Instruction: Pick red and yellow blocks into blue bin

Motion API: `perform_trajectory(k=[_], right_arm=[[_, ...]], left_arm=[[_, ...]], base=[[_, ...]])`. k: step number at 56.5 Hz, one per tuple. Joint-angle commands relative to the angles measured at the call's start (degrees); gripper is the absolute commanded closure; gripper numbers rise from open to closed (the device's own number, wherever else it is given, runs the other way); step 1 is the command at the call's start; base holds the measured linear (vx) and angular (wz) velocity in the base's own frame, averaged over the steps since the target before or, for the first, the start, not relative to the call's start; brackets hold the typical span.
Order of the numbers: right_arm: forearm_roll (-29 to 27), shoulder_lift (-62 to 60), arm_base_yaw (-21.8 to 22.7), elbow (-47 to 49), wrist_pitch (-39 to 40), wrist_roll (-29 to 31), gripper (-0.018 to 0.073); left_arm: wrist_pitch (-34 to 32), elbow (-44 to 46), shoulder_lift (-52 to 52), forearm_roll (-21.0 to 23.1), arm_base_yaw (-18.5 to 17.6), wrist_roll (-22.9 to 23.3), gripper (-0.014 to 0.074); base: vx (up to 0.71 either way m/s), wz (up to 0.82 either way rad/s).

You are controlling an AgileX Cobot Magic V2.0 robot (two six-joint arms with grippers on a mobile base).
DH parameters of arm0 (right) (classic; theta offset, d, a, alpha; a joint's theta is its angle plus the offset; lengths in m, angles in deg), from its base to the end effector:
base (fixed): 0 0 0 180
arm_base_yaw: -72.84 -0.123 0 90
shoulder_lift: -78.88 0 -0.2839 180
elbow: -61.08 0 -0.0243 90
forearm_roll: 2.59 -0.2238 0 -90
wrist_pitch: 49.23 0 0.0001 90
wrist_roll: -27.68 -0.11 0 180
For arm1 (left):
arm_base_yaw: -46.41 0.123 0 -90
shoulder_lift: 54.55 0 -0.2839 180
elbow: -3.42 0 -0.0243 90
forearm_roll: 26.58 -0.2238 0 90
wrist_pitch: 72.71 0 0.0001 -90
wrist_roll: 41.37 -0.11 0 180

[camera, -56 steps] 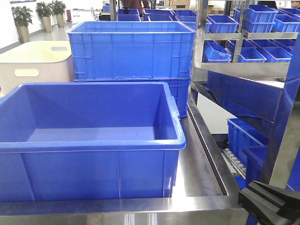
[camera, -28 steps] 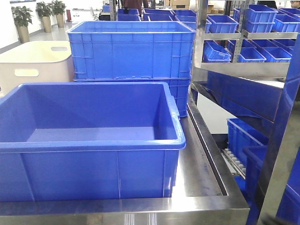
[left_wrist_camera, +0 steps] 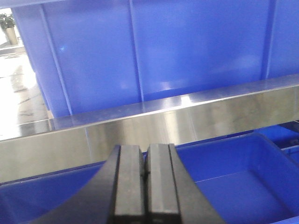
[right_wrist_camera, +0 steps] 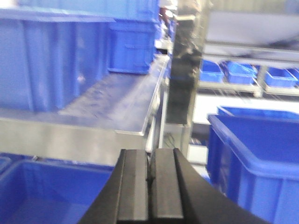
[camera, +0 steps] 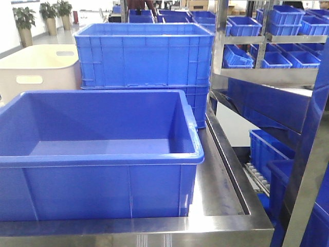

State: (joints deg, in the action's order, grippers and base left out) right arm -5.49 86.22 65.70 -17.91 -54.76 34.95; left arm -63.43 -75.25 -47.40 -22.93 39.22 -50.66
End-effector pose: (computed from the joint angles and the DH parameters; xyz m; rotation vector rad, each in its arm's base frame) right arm 0.0497 0.0068 0.1942 -0.1647 1.5948 0.0412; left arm 0.0488 -0.0073 0.1890 0.1939 1.6482 -0.0284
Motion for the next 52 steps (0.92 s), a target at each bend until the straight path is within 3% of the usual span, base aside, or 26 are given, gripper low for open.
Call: perform_trajectory(k=[1, 52], right_arm=[[0.67, -0.73, 0.37, -0.36, 4.12, 0.02, 0.0569], [0.67, -0.67, 0.37, -0.36, 4.3, 0.08, 0.0569]], left_arm=[[-4.87, 1.26, 0.2, 0.07, -0.08, 0.7, 0.0603], [-4.87, 1.26, 0.2, 0.07, -0.08, 0.7, 0.0603]], base=[[0.0, 0.0], [0.0, 0.0]])
